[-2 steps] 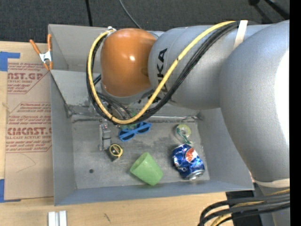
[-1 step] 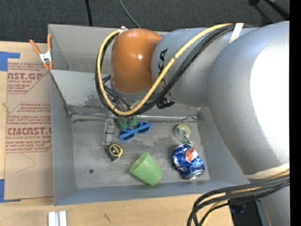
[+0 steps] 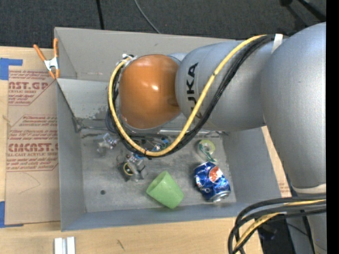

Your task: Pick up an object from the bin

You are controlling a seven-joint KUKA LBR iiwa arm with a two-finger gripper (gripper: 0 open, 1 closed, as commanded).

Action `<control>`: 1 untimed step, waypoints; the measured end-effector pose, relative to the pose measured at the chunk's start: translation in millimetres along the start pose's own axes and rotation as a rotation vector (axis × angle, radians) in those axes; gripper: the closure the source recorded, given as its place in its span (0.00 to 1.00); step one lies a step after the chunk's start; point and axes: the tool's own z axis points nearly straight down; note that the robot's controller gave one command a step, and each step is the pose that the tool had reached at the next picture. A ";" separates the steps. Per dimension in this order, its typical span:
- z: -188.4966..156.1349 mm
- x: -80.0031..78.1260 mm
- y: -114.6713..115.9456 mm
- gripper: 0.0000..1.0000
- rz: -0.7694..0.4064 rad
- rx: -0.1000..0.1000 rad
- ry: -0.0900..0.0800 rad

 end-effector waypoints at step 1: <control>-42.8 1.7 -33.9 0.00 0.215 0.003 -0.005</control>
Offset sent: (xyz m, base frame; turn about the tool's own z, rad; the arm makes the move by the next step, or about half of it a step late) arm 0.0214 -0.0261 0.0414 0.2143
